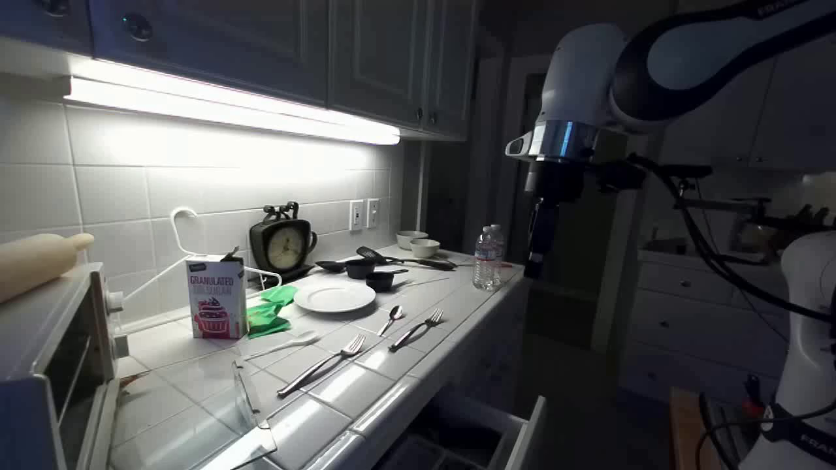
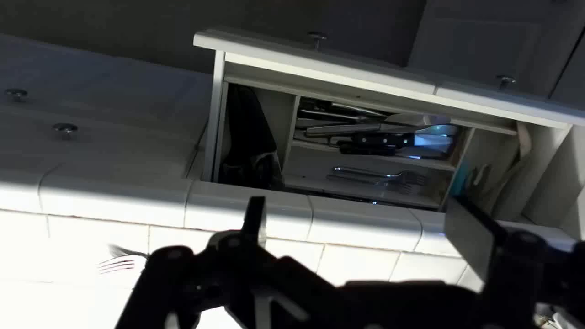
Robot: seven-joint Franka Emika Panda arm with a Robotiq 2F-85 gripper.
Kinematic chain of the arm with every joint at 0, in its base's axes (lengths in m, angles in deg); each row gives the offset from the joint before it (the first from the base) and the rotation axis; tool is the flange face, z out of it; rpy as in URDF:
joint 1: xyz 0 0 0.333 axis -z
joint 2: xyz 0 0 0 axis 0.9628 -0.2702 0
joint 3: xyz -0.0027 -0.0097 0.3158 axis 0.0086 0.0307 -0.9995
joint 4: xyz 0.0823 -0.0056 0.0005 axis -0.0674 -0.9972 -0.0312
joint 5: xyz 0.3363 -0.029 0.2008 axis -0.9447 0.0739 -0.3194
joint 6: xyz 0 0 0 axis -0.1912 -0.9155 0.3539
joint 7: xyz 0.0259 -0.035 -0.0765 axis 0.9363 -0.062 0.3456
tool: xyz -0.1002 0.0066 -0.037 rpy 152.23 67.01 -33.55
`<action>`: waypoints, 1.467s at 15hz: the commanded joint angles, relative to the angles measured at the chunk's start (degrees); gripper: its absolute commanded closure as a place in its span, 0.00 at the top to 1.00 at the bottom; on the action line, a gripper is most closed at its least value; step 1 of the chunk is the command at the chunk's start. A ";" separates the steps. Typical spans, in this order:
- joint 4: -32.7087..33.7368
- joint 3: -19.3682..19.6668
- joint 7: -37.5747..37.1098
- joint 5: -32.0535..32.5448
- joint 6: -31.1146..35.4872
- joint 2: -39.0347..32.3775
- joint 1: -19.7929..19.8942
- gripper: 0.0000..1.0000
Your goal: Put the fork inside the drawer
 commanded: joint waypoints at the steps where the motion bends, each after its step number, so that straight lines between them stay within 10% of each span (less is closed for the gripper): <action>1: 0.11 -0.30 0.13 -0.17 -0.16 0.01 0.33 1.00; 8: 0.11 -0.30 0.13 -0.17 -0.16 0.01 0.33 1.00; 15: 2.12 -4.16 -20.57 2.39 7.10 -8.29 7.71 1.00; 22: 6.87 -1.53 -14.22 3.78 12.27 -17.65 8.10 1.00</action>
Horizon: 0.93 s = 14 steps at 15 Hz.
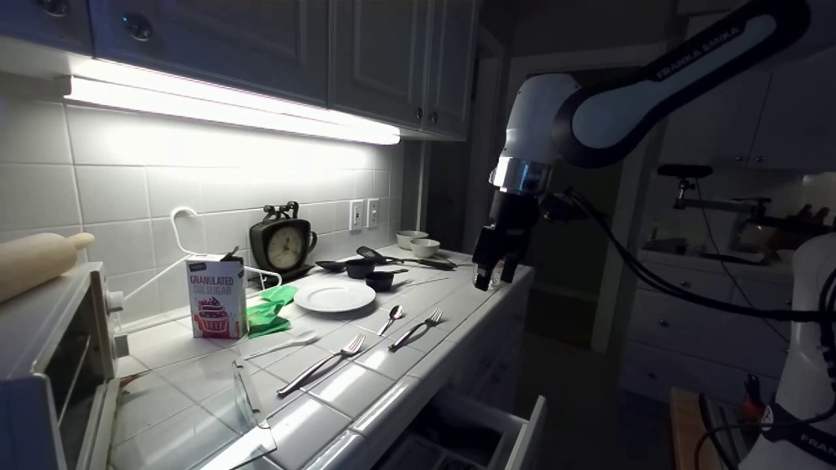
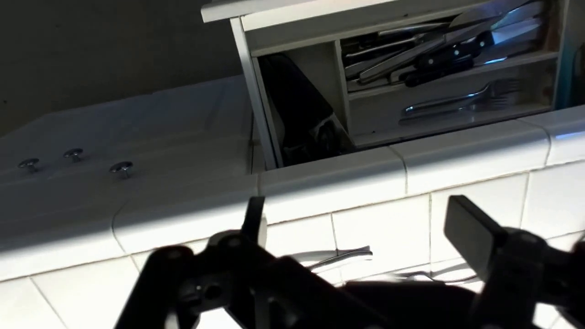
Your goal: Put the fork inside the drawer
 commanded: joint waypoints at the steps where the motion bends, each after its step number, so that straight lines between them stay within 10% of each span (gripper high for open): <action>1: 4.42 1.83 5.97 0.46 0.75 -5.64 -0.29 1.00; 14: 7.16 4.39 18.55 -2.75 1.39 -9.36 -1.28 1.00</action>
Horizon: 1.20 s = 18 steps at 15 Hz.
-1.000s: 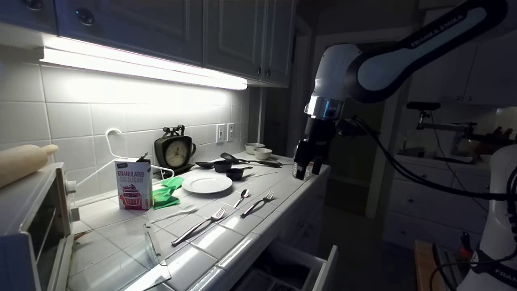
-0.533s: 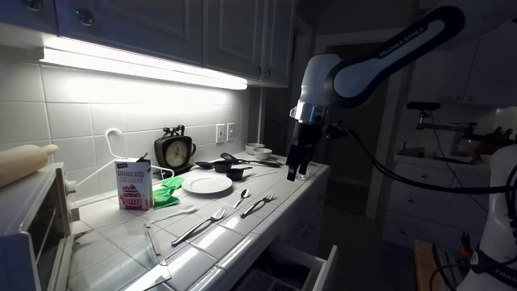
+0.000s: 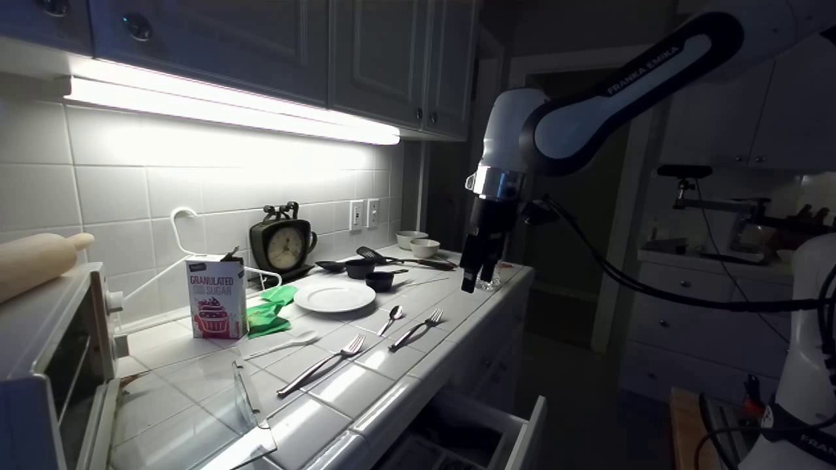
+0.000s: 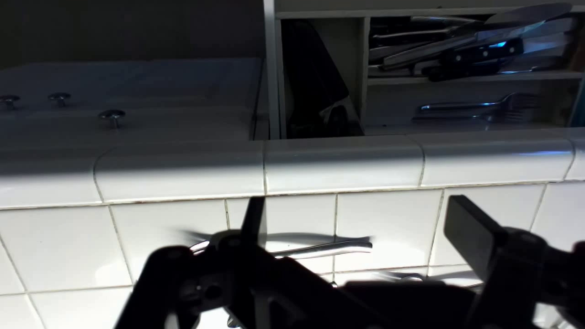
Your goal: Put the fork inside the drawer
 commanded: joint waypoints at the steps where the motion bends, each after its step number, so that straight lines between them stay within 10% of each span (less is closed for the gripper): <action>1: 1.76 2.98 13.28 -8.68 1.68 -2.28 -2.05 1.00; 11: 5.11 2.49 -5.59 -0.56 8.54 -10.61 0.29 1.00; 13: 7.08 2.17 4.96 -10.22 3.93 -11.23 -0.77 1.00; 18: 6.17 2.37 -3.39 -4.51 6.01 -11.21 -0.66 1.00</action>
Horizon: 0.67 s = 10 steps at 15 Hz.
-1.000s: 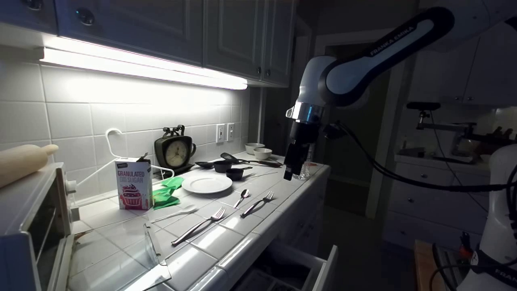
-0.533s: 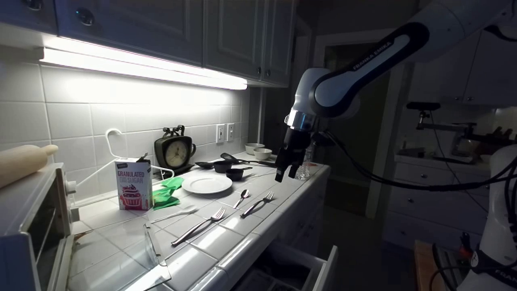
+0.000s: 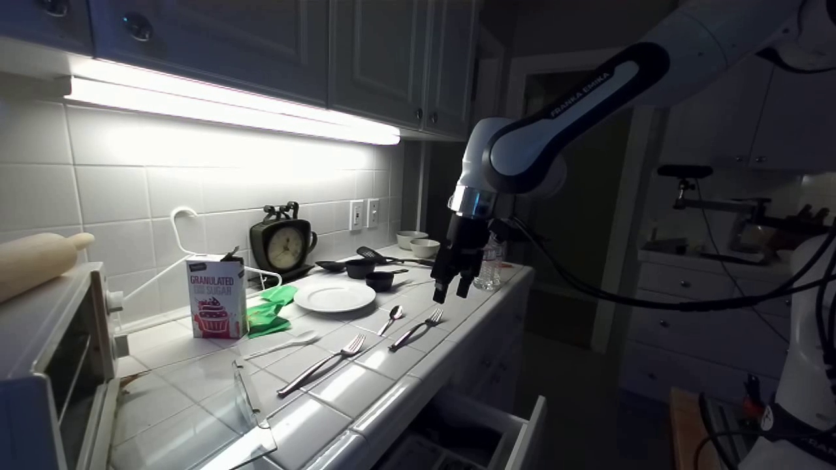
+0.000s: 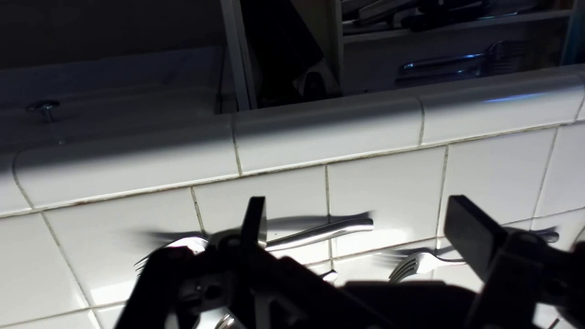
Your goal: Put the fork inside the drawer
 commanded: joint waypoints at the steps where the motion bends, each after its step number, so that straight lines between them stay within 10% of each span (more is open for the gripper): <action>1: 0.05 0.39 -12.99 7.92 2.80 -1.01 0.22 1.00; 10: 2.57 1.02 -44.16 23.23 1.84 -5.09 -1.17 1.00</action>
